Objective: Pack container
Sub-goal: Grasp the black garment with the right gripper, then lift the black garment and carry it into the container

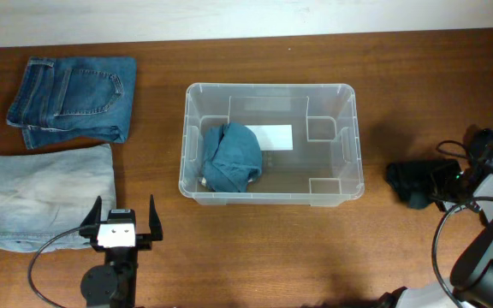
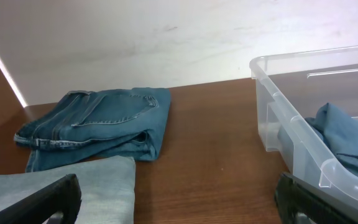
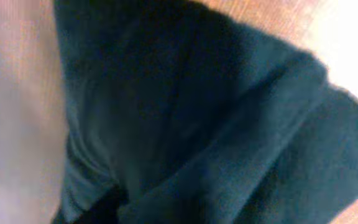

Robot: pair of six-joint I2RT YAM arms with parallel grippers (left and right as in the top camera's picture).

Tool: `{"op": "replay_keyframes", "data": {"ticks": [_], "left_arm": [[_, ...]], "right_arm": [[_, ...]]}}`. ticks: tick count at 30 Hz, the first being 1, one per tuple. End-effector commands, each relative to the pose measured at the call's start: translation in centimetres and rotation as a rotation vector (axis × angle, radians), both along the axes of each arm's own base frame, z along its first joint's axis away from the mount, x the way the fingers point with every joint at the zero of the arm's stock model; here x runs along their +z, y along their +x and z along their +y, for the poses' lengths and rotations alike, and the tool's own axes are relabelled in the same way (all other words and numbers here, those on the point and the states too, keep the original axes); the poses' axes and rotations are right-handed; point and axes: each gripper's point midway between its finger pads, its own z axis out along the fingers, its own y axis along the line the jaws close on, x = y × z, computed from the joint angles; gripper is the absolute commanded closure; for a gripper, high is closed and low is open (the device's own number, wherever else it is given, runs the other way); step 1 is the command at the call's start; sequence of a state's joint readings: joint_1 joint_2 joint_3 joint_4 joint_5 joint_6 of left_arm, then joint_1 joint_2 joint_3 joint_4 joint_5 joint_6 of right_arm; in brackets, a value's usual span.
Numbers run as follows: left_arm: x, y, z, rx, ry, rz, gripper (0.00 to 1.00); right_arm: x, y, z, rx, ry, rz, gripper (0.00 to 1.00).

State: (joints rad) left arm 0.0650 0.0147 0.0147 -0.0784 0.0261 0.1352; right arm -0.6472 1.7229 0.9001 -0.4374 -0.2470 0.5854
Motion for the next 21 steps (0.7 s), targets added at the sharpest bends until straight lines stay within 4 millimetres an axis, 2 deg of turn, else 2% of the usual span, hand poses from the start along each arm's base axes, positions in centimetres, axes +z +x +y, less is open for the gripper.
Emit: {"op": "replay_keyframes", "data": {"ticks": [1, 5, 7, 11, 17, 21], "left_arm": [[-0.1, 0.0, 0.0, -0.001, 0.013, -0.001, 0.01], [-0.1, 0.0, 0.0, -0.001, 0.013, -0.001, 0.01], [-0.1, 0.0, 0.0, -0.001, 0.013, -0.001, 0.01], [-0.1, 0.0, 0.0, -0.001, 0.013, -0.001, 0.01], [-0.1, 0.0, 0.0, -0.001, 0.013, -0.001, 0.01], [-0.1, 0.0, 0.0, -0.001, 0.013, -0.001, 0.00]], "right_arm": [[-2.9, -0.7, 2.8, 0.051, 0.129, 0.019, 0.69], [-1.0, 1.9, 4.0, 0.108, 0.213, -0.123, 0.89], [0.5, 3.2, 4.4, 0.141, 0.250, -0.189, 0.92], [4.6, 5.5, 4.9, 0.210, 0.290, -0.323, 0.95], [13.1, 7.5, 5.4, 0.312, 0.284, -0.490, 0.96], [20.2, 7.9, 6.5, 0.396, 0.271, -0.609, 0.96]]}}
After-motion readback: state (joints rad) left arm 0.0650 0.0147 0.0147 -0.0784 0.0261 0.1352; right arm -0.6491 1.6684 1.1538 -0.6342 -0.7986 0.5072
